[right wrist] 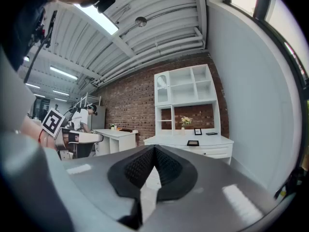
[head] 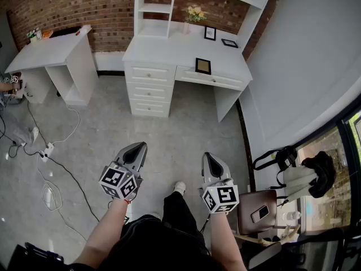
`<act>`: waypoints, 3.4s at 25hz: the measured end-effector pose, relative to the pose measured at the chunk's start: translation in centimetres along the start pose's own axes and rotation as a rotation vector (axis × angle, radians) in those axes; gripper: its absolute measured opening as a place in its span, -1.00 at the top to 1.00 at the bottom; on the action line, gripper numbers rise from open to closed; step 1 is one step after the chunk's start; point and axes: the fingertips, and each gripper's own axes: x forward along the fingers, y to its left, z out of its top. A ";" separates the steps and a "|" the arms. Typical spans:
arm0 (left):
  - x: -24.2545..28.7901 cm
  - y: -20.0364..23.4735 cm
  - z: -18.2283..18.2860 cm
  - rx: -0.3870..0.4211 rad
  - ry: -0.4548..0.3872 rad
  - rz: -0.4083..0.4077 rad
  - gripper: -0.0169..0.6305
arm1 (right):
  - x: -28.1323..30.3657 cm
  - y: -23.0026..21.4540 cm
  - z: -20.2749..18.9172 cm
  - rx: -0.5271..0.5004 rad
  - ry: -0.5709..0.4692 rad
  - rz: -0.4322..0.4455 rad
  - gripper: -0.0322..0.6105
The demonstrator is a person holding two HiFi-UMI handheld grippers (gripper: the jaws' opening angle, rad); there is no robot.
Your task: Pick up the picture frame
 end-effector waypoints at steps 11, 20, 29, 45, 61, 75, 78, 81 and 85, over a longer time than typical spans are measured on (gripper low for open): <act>8.3 2.1 0.6 0.002 0.009 0.026 0.92 | 6.2 -6.4 -0.8 0.042 0.022 -0.013 0.89; 16.3 3.4 0.9 0.051 0.037 0.048 0.92 | 11.5 -12.6 -1.0 0.068 0.023 -0.001 0.89; 23.3 3.8 2.1 0.071 0.040 0.048 0.92 | 15.8 -17.1 -0.9 0.119 0.026 0.046 0.89; 29.7 2.8 1.6 0.104 0.049 0.070 0.92 | 19.6 -22.6 -1.7 0.210 0.053 0.116 0.89; 36.4 6.2 1.4 0.073 0.049 0.079 0.92 | 26.8 -25.1 -2.3 0.238 0.084 0.153 0.89; 46.4 10.7 1.9 0.049 0.081 0.027 0.92 | 35.1 -30.0 -2.6 0.252 0.134 0.125 0.89; 48.5 11.0 1.7 0.054 0.095 -0.001 0.92 | 36.4 -31.4 -3.2 0.261 0.148 0.107 0.89; 50.1 12.1 1.3 0.056 0.112 -0.011 0.92 | 38.0 -32.6 -3.8 0.274 0.160 0.085 0.89; 52.1 13.6 1.0 0.056 0.127 -0.022 0.92 | 40.2 -33.6 -4.5 0.280 0.174 0.072 0.89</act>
